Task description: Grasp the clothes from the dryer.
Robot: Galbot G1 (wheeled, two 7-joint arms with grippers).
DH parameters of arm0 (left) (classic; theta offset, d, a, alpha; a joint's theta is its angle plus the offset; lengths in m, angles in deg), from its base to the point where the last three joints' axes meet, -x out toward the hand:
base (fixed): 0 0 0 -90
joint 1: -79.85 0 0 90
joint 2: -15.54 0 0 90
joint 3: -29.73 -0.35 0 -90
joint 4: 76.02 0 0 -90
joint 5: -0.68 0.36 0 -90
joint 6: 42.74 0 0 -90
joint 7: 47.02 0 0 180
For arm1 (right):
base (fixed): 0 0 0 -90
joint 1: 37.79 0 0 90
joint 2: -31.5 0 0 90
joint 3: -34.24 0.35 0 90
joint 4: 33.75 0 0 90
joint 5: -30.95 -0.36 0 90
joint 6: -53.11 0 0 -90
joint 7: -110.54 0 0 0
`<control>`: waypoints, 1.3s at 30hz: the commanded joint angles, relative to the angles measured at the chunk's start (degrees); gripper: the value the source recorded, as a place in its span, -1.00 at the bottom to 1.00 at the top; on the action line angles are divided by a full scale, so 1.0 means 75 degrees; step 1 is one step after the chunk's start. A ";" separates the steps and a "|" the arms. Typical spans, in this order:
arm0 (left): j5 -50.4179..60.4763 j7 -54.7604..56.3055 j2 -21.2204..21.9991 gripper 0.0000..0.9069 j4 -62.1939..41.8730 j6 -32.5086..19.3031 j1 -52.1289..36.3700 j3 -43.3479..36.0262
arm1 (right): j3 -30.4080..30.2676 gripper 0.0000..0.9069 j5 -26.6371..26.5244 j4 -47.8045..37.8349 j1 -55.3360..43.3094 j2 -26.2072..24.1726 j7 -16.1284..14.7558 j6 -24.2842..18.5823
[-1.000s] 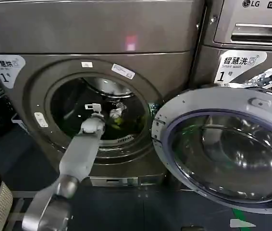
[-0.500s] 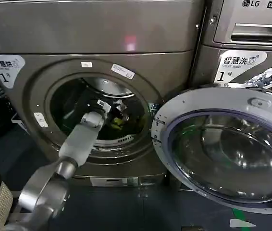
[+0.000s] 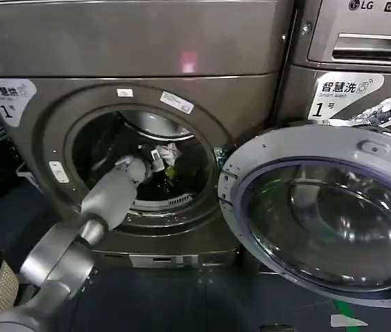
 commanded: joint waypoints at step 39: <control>-0.0921 0.0281 0.0090 -1.00 0.0317 0.0064 0.0112 0.0118 | -0.0109 1.00 0.0176 -0.0019 -0.0067 0.0131 -0.0028 -0.0107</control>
